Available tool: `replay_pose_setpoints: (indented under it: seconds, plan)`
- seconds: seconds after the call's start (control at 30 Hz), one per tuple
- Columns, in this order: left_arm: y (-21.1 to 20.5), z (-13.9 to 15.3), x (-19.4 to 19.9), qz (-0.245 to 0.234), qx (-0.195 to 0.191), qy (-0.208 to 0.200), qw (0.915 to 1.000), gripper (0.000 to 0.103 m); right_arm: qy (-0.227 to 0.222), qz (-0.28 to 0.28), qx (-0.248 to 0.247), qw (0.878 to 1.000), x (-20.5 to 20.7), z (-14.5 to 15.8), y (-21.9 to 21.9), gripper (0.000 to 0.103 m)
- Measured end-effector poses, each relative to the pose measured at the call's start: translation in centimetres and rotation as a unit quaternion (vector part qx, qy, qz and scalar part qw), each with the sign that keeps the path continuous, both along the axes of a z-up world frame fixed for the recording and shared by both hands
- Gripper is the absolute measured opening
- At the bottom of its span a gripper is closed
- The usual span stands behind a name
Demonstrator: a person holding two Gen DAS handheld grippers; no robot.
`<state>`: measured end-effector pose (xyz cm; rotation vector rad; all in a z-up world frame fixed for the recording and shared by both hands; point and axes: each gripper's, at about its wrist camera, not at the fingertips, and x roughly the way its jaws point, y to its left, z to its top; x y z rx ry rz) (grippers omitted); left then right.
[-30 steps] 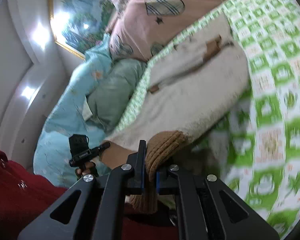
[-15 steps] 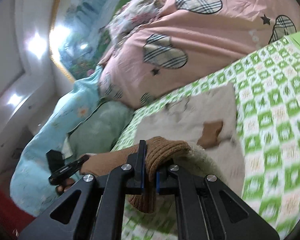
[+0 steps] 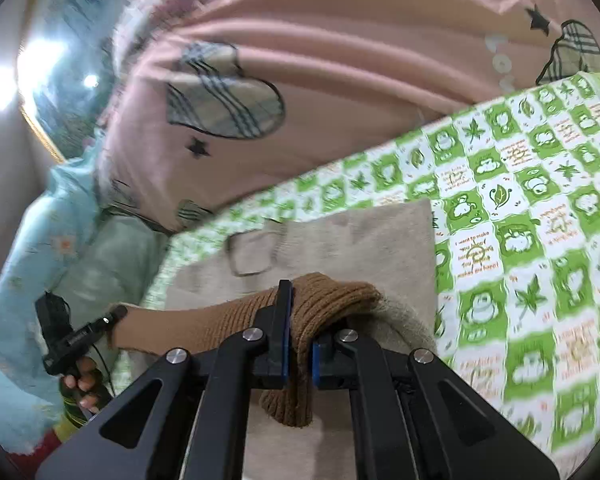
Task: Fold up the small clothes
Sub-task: 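Lift the hem with both grippers, fold it toward the collar and release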
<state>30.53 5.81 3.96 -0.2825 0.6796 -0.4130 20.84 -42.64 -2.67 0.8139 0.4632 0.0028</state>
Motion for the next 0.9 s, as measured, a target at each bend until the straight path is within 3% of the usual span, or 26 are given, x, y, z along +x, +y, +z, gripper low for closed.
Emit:
replay_pose_setpoints:
  seconds: [0.23, 0.33, 0.43, 0.47, 0.53, 0.57, 0.6, 0.73, 0.83, 0.9]
  plan:
    - [-1.2, -5.5, 7.3, 0.008, 0.052, 0.053, 0.9972, 0.006, 0.059, 0.014, 0.006, 0.998, 4.5, -4.3, -0.7, 0.01]
    - [-1.5, -8.2, 9.2, 0.009, 0.068, 0.08, 0.9944, 0.007, 0.055, 0.015, 0.028, 0.998, 4.5, -4.6, -1.1, 0.01]
    - [-1.2, -9.8, 9.8, 0.01, 0.06, 0.099, 0.9933, 0.01, 0.041, 0.004, 0.049, 0.998, 3.0, -3.7, -1.4, 0.013]
    - [-1.0, -9.8, 9.8, 0.011, 0.054, 0.101, 0.9934, 0.01, 0.032, -0.006, 0.045, 0.998, 2.1, -2.9, -1.2, 0.016]
    - [-0.6, -9.6, 9.4, 0.012, 0.041, 0.106, 0.9934, 0.013, 0.015, -0.022, 0.03, 0.999, 0.3, -1.4, -0.4, 0.033]
    - [-0.4, -9.2, 8.9, 0.015, 0.039, 0.105, 0.9936, 0.017, 0.004, -0.026, 0.019, 0.999, -0.8, -0.6, 0.4, 0.047]
    - [-0.3, -8.8, 8.0, 0.021, 0.04, 0.101, 0.9939, 0.022, 0.001, -0.027, 0.01, 1.0, -1.3, -0.1, 1.1, 0.053]
    - [-1.8, -7.7, 3.7, -0.018, 0.028, 0.096, 0.9948, 0.023, -0.008, 0.036, -0.032, 0.999, -1.6, 0.9, 5.6, 0.053]
    - [-4.9, -8.0, 0.8, -0.071, 0.027, 0.097, 0.9924, 0.023, 0.027, 0.127, -0.076, 0.989, 1.1, 0.2, 9.5, 0.053]
    - [-7.0, -8.5, -0.1, -0.1, 0.025, 0.104, 0.9892, 0.024, 0.068, 0.151, -0.117, 0.979, 3.1, -0.7, 10.8, 0.053]
